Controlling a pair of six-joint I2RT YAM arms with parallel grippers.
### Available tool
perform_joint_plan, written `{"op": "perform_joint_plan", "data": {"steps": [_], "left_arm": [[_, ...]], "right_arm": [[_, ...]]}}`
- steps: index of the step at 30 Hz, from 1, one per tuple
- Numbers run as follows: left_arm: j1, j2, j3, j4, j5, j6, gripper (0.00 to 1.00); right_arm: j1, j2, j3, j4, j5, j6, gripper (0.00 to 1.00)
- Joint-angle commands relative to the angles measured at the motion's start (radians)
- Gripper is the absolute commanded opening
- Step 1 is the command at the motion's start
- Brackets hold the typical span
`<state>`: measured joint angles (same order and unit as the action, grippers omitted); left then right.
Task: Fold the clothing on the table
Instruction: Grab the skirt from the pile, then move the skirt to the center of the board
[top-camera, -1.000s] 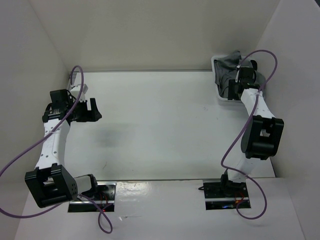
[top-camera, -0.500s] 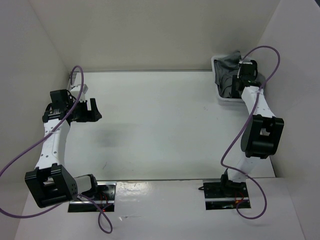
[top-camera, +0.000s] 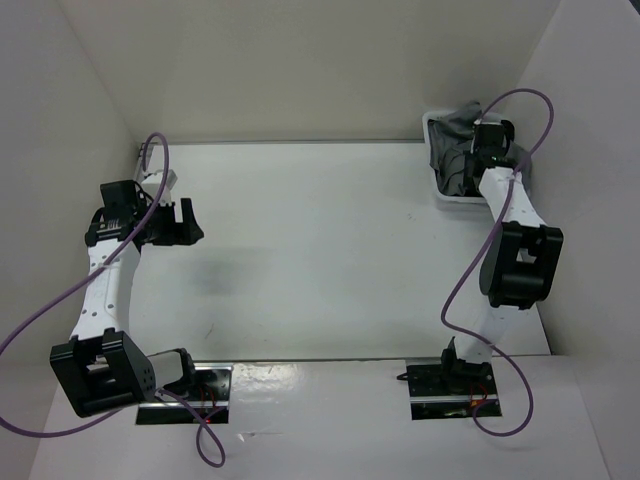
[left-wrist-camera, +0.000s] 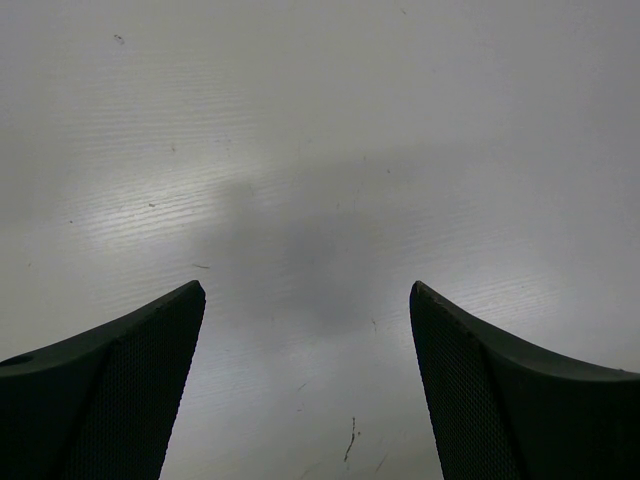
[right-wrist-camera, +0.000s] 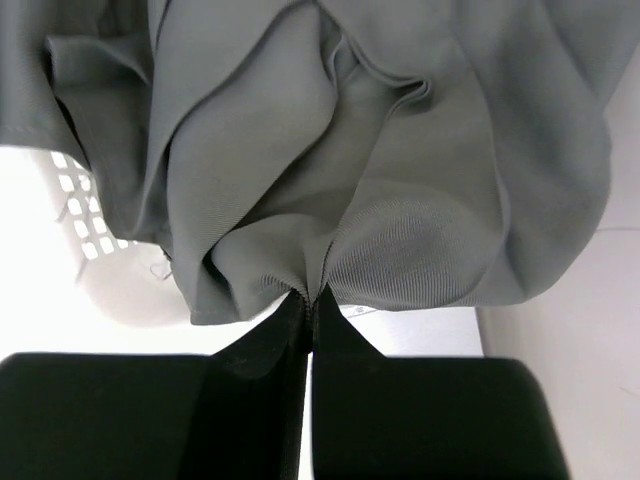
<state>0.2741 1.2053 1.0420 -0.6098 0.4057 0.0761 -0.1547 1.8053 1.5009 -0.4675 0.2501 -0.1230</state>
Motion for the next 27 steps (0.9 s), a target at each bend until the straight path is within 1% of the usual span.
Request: {"op": "perform_joint_plan", "data": {"steps": [1, 7, 11, 14, 15, 17, 18, 20, 21, 22, 23, 24, 26, 27], "left_arm": [[0.000, -0.027, -0.003, 0.008, 0.027, 0.017, 0.89], [0.000, -0.027, -0.003, 0.008, 0.027, 0.017, 0.89], [0.000, -0.027, -0.003, 0.008, 0.027, 0.017, 0.89], [0.000, -0.018, -0.003, 0.008, 0.027, 0.017, 0.89], [0.000, -0.018, -0.003, 0.008, 0.027, 0.017, 0.89], [0.000, -0.018, 0.006, 0.008, 0.018, 0.017, 0.89], [0.000, -0.018, 0.006, 0.008, 0.018, 0.017, 0.89], [0.000, -0.009, 0.026, -0.002, 0.018, 0.017, 0.89], [0.000, -0.009, 0.026, -0.013, 0.018, 0.017, 0.89], [0.000, 0.002, 0.042, -0.013, 0.018, 0.017, 0.89], [0.000, 0.002, 0.064, -0.022, 0.018, 0.017, 0.89], [0.000, 0.002, 0.076, -0.031, 0.018, 0.017, 0.89], [0.000, 0.011, 0.099, -0.042, 0.018, 0.028, 0.89], [0.000, 0.011, 0.108, -0.042, 0.018, 0.028, 0.89]], "right_arm": [[0.007, -0.014, 0.087, 0.004, 0.009, 0.008, 0.00], [0.007, -0.075, 0.254, -0.083, -0.074, -0.001, 0.00], [0.017, -0.098, 0.428, -0.151, -0.142, -0.010, 0.00], [0.040, -0.107, 0.525, -0.200, -0.207, -0.010, 0.00], [0.040, -0.127, 0.541, -0.200, -0.288, -0.010, 0.00], [0.040, -0.136, 0.573, -0.233, -0.391, -0.021, 0.00], [0.040, -0.150, 0.584, -0.246, -0.504, -0.021, 0.00], [0.040, -0.161, 0.608, -0.282, -0.634, -0.030, 0.00], [0.040, -0.172, 0.608, -0.295, -0.772, -0.039, 0.00], [0.049, -0.172, 0.619, -0.310, -0.845, -0.040, 0.00], [0.049, -0.181, 0.631, -0.345, -0.923, -0.073, 0.00], [0.059, -0.190, 0.631, -0.365, -1.077, -0.092, 0.00], [0.082, -0.199, 0.644, -0.446, -1.217, -0.166, 0.00], [0.083, -0.199, 0.659, -0.471, -1.339, -0.185, 0.00]]}}
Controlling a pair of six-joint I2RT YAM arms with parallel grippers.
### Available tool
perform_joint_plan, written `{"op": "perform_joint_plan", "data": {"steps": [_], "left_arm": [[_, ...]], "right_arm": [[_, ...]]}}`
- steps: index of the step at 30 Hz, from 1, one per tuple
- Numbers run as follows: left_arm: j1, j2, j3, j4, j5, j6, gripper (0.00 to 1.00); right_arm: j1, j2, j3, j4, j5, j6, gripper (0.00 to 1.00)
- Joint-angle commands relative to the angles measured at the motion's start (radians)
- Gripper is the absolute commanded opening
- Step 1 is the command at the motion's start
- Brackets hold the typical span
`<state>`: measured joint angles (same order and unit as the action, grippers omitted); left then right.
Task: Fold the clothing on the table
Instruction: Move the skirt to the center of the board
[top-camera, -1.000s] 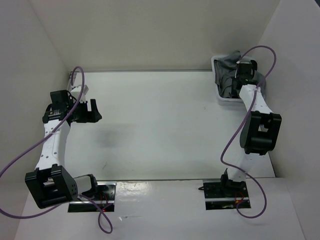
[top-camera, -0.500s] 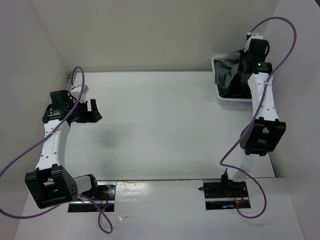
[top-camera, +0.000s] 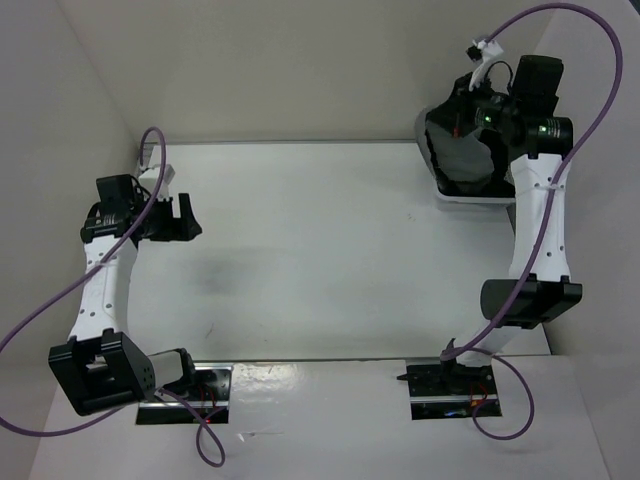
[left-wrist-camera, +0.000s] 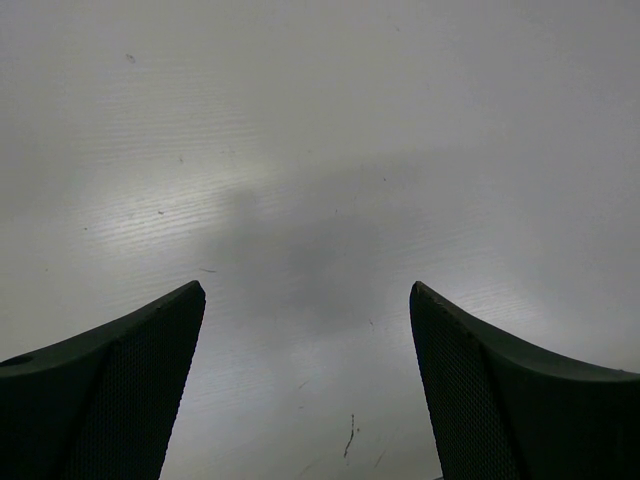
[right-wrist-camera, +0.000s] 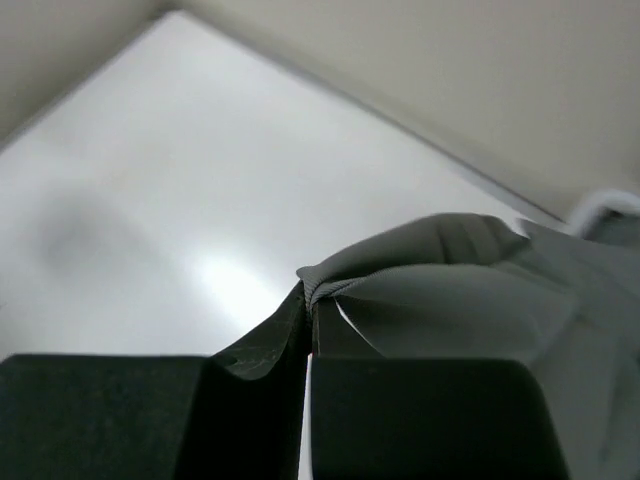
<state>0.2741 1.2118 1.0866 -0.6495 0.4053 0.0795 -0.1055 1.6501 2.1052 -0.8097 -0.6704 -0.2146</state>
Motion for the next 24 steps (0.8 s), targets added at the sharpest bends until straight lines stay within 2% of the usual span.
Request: {"op": "perform_joint_plan", "data": {"steps": [1, 3, 5, 7, 8, 10, 13, 21, 24], "left_arm": [[0.000, 0.005, 0.078, -0.013, 0.018, 0.034, 0.89], [0.000, 0.005, 0.090, -0.024, 0.018, 0.045, 0.88], [0.000, 0.005, 0.101, -0.035, 0.029, 0.055, 0.88], [0.000, 0.005, 0.110, -0.044, 0.029, 0.065, 0.88], [0.000, 0.005, 0.121, -0.044, 0.038, 0.065, 0.88], [0.000, -0.015, 0.121, -0.055, 0.047, 0.065, 0.88], [0.000, -0.035, 0.121, -0.067, 0.056, 0.074, 0.88], [0.000, -0.153, 0.070, -0.096, 0.035, 0.085, 0.88], [0.000, -0.234, 0.020, -0.107, 0.026, 0.075, 0.88]], "right_arm": [[0.033, -0.044, 0.055, -0.152, -0.487, -0.109, 0.00], [0.033, -0.053, 0.055, -0.183, -0.669, -0.118, 0.00], [0.033, -0.053, 0.026, -0.154, -0.783, -0.082, 0.00], [0.058, -0.076, -0.124, 0.200, -0.958, 0.265, 0.00], [0.084, -0.076, -0.164, 0.315, -0.959, 0.381, 0.00], [0.159, -0.085, -0.188, 0.285, -0.959, 0.348, 0.00], [0.239, -0.085, -0.243, 0.369, -0.959, 0.405, 0.00], [0.257, -0.148, -0.376, 0.455, -0.865, 0.481, 0.00], [0.257, -0.218, -0.434, 0.433, -0.829, 0.440, 0.00]]}}
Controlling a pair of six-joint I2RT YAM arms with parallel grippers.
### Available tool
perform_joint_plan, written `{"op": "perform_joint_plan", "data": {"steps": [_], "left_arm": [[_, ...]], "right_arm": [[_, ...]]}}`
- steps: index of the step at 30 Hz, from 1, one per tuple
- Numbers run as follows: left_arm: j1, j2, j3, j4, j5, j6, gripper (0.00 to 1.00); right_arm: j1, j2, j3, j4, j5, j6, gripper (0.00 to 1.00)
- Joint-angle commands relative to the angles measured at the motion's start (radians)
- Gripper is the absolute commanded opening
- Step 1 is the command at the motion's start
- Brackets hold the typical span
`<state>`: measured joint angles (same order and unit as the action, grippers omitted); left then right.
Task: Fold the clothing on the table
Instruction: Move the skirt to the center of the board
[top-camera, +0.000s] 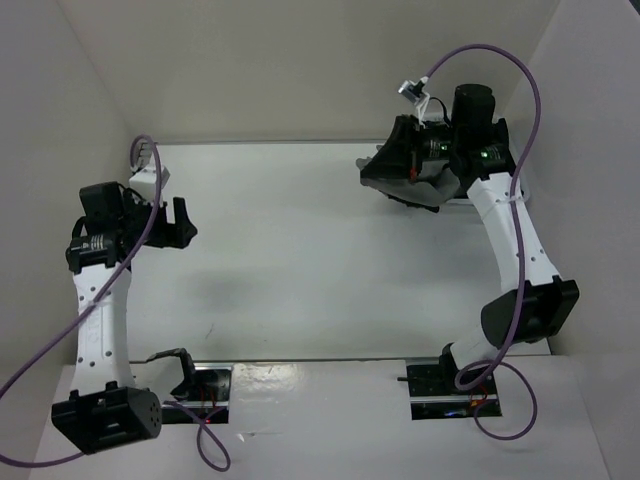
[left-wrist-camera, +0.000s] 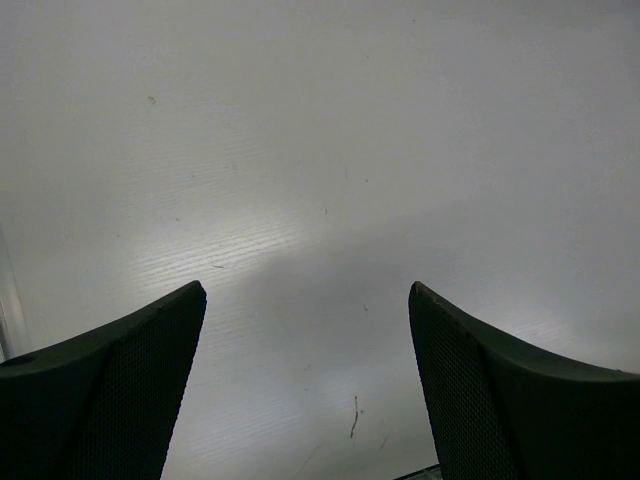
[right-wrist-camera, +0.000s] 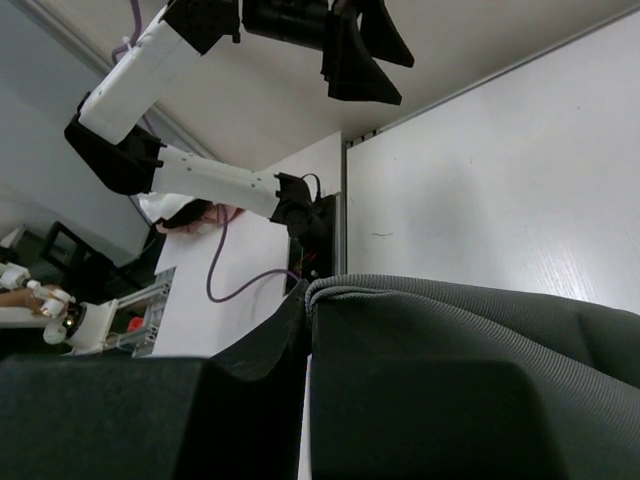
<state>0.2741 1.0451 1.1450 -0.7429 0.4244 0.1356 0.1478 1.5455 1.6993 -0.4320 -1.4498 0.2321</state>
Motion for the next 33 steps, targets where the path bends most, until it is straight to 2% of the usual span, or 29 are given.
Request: {"op": "perform_joint_plan", "data": {"steps": [1, 3, 5, 7, 8, 11, 12, 14, 15, 16, 18, 19, 22, 29, 33], "left_arm": [[0.000, -0.068, -0.050, -0.013, 0.007, 0.019, 0.88], [0.000, -0.112, -0.071, -0.023, 0.007, 0.019, 0.88], [0.000, -0.141, -0.090, -0.023, -0.002, 0.019, 0.88], [0.000, -0.186, -0.090, -0.023, -0.012, 0.010, 0.88], [0.000, -0.215, -0.090, -0.012, -0.012, 0.010, 0.88], [0.000, -0.287, -0.090, 0.019, -0.012, -0.014, 0.88], [0.000, -0.307, -0.102, 0.019, -0.021, -0.025, 0.88], [0.000, -0.378, -0.116, 0.053, -0.032, -0.037, 0.88], [0.000, -0.401, -0.128, 0.062, -0.045, -0.037, 0.88], [0.000, -0.443, -0.137, 0.083, -0.062, -0.037, 0.88], [0.000, -0.477, -0.149, 0.097, -0.114, -0.037, 0.88], [0.000, -0.505, -0.160, 0.106, -0.131, -0.048, 0.88], [0.000, -0.534, -0.171, 0.093, -0.156, -0.057, 0.88], [0.000, -0.570, -0.171, 0.105, -0.138, -0.088, 0.88], [0.000, -0.570, -0.194, 0.148, -0.138, -0.088, 0.88]], "right_arm": [[0.004, -0.114, -0.029, 0.055, -0.049, -0.007, 0.00], [0.004, -0.143, -0.079, 0.026, -0.049, -0.059, 0.00], [0.004, -0.197, -0.162, 0.048, -0.112, -0.059, 0.00], [0.004, -0.260, -0.251, 0.214, -0.179, 0.079, 0.00], [0.004, -0.280, -0.320, 0.232, -0.179, 0.079, 0.00], [0.004, -0.369, -0.484, 0.493, -0.164, 0.257, 0.00], [-0.035, -0.389, -0.498, 0.493, -0.153, 0.257, 0.00], [-0.100, -0.452, -0.498, 0.400, -0.066, 0.189, 0.00], [-0.128, -0.469, -0.475, 0.201, -0.008, 0.018, 0.00], [-0.163, -0.507, -0.427, 0.099, 0.188, -0.075, 0.00], [-0.163, -0.551, -0.408, -0.037, 0.430, -0.218, 0.00], [-0.175, -0.599, -0.408, -0.056, 0.618, -0.234, 0.00], [-0.223, -0.677, -0.449, -0.109, 0.834, -0.244, 0.00], [-0.241, -0.778, -0.512, -0.214, 1.104, -0.255, 0.00], [-0.241, -0.806, -0.598, -0.202, 1.177, -0.277, 0.00]]}}
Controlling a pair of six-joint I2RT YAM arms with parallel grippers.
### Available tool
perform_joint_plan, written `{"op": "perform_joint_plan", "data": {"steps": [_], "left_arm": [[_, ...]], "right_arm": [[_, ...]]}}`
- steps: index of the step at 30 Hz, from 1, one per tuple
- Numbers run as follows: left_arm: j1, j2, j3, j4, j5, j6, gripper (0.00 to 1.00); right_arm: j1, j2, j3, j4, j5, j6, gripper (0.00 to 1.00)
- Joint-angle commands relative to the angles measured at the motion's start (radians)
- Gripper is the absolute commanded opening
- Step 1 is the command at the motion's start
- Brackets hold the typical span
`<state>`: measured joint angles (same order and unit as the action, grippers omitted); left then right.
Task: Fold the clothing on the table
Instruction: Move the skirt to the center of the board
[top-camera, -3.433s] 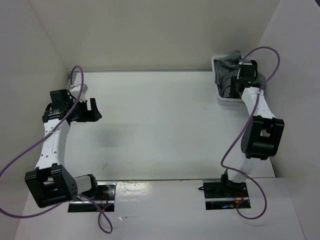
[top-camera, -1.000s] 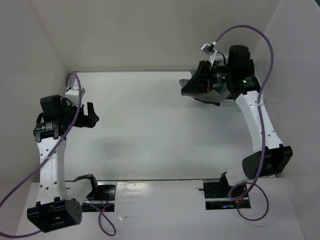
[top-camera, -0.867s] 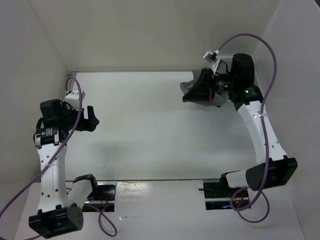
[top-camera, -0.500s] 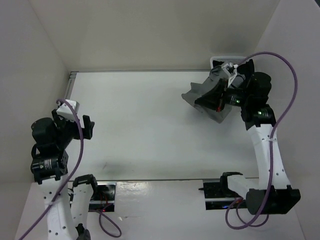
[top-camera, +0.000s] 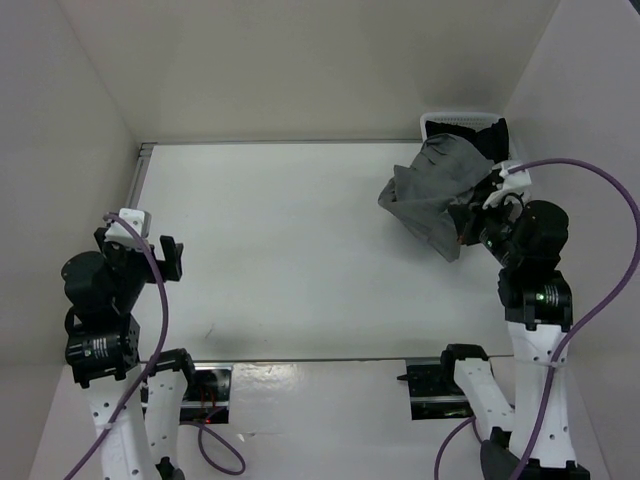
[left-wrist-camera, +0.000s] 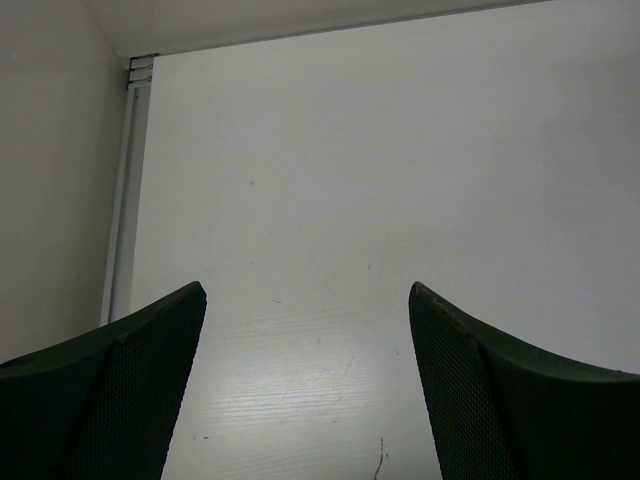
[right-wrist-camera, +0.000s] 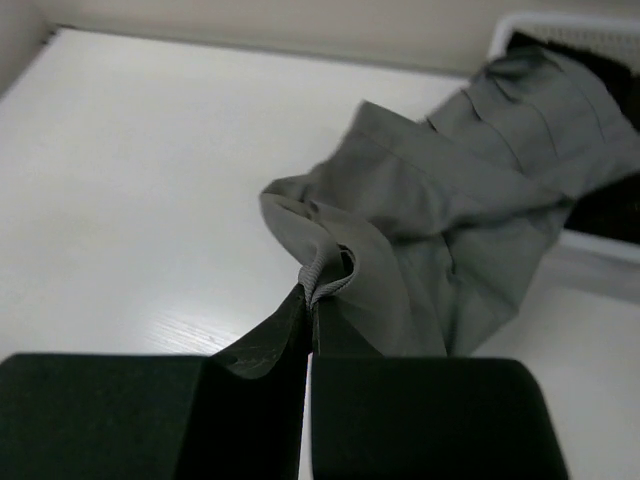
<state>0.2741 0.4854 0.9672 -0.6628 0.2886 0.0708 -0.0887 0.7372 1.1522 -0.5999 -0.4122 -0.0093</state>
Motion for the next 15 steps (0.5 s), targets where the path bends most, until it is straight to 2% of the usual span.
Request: {"op": "perform_joint_plan", "data": {"steps": [1, 5, 10, 11, 12, 15], "left_arm": [[0.000, -0.010, -0.031, 0.068, -0.002, -0.023, 0.88], [0.000, -0.028, -0.041, 0.068, -0.016, -0.034, 0.89], [0.011, -0.080, -0.041, 0.077, -0.016, -0.034, 0.91], [0.011, -0.080, -0.041, 0.077, -0.016, -0.034, 0.91], [0.023, -0.080, -0.041, 0.077, -0.016, -0.034, 0.91], [0.034, -0.071, -0.050, 0.077, -0.016, -0.034, 0.91]], "right_arm": [[-0.005, 0.002, -0.060, -0.023, 0.139, -0.049, 0.00], [-0.005, 0.143, -0.072, 0.017, 0.050, -0.073, 0.00], [0.075, 0.249, 0.001, -0.014, -0.195, -0.174, 0.00], [0.119, 0.249, 0.035, -0.032, -0.195, -0.193, 0.00], [0.242, 0.261, 0.052, -0.041, -0.204, -0.208, 0.00], [0.503, 0.287, 0.076, -0.032, -0.160, -0.219, 0.00]]}}
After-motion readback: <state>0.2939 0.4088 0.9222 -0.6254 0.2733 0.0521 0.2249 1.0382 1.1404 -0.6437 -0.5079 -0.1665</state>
